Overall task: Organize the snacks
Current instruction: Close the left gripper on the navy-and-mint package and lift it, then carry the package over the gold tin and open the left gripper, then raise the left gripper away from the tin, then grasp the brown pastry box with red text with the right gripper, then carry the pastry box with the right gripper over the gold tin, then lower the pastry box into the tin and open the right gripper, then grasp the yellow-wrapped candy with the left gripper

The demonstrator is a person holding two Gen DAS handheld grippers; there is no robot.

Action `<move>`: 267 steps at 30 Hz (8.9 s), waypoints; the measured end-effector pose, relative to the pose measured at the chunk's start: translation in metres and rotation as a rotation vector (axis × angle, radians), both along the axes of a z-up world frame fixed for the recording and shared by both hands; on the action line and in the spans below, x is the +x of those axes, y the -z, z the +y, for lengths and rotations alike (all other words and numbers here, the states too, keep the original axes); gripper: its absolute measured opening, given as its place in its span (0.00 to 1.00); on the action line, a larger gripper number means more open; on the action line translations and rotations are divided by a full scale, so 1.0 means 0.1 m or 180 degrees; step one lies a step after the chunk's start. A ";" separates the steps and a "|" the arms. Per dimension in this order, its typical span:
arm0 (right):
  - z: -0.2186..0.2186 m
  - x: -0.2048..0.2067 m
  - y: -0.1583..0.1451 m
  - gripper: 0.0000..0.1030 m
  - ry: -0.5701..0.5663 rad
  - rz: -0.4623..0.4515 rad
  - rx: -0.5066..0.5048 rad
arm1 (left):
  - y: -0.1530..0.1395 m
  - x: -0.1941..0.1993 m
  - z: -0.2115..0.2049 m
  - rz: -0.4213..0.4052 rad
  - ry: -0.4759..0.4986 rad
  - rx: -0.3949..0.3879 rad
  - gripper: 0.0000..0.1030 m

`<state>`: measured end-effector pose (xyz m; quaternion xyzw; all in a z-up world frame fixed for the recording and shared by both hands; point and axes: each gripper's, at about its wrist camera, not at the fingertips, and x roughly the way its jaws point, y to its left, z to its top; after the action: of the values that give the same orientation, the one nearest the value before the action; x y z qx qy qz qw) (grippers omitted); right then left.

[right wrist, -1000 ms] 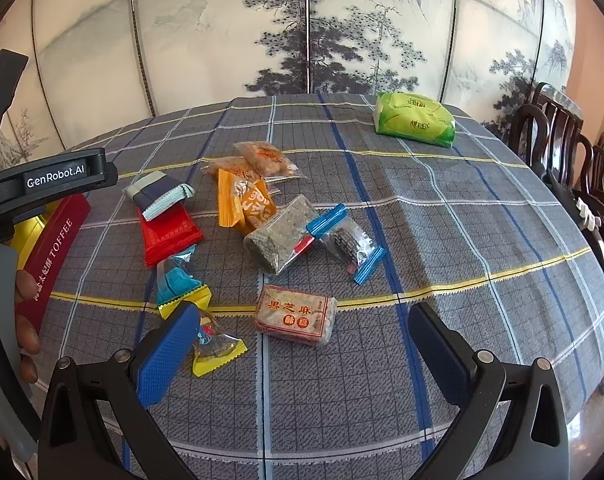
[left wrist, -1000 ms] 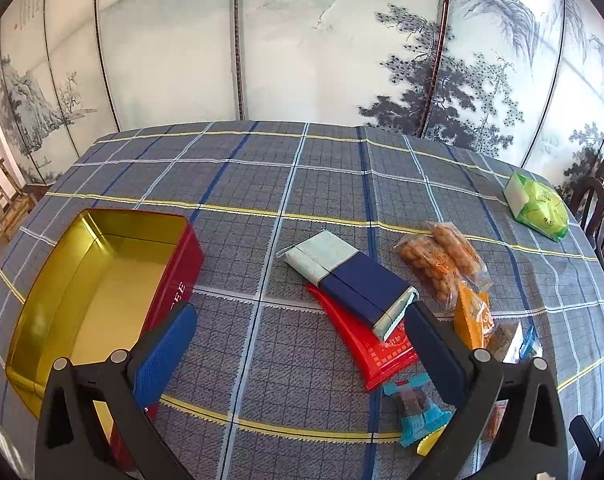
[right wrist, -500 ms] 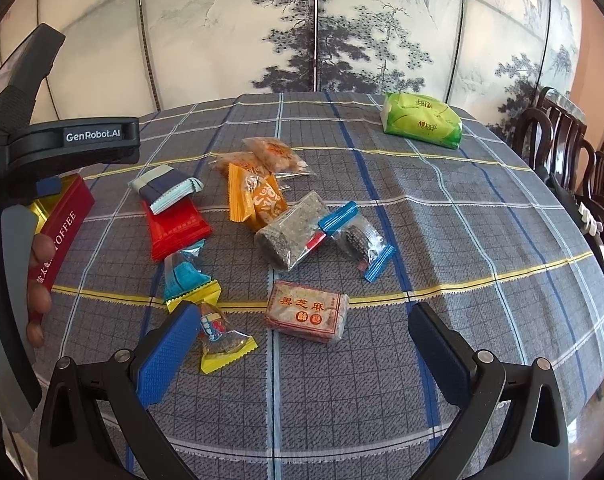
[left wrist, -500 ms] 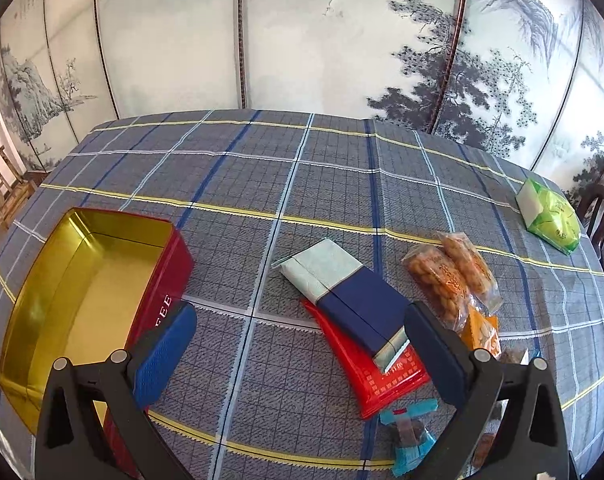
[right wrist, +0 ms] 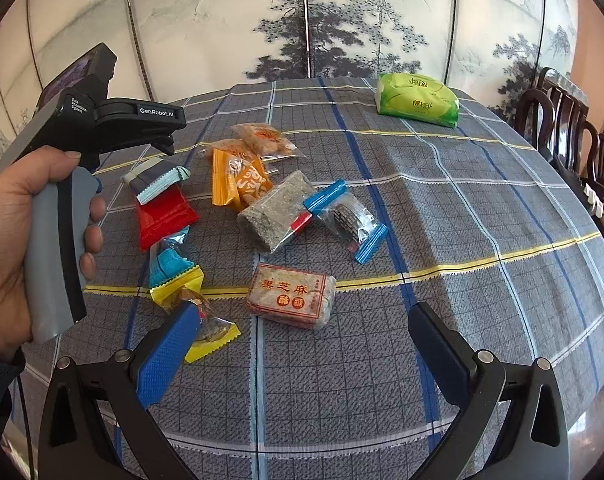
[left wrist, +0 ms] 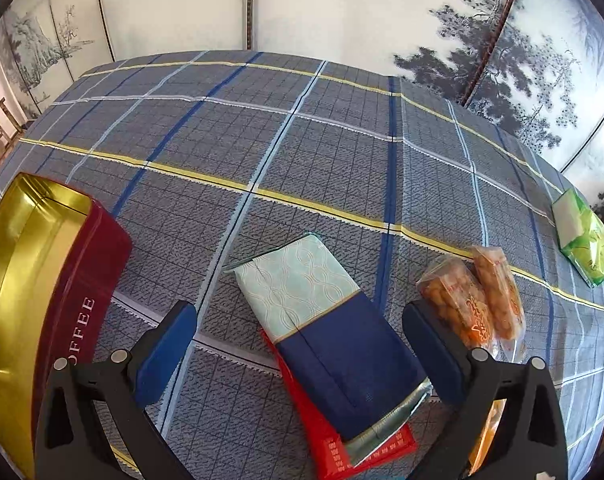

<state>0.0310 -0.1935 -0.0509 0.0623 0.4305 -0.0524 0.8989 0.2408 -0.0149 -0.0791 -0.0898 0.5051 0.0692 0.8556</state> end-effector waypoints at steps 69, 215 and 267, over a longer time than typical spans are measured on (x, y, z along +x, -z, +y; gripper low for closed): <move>0.42 -0.11 -0.05 1.00 -0.0338 0.0053 -0.0093 | 0.06 -0.74 2.15 0.0301 0.0272 0.0331 0.45; 3.49 1.75 -0.59 0.50 -0.1743 -0.0355 -0.0261 | 0.19 -3.50 2.33 -0.0733 0.0133 -0.0061 0.99; -1.60 0.68 -0.07 0.95 0.0885 -0.0803 0.0338 | -0.19 -2.42 0.61 -0.0745 0.1135 -0.0024 0.99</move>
<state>0.0994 -0.3539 -0.0437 0.1746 0.3039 -0.1451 0.9253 -0.0017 0.0459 -0.0602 -0.0096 0.4104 -0.0960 0.9068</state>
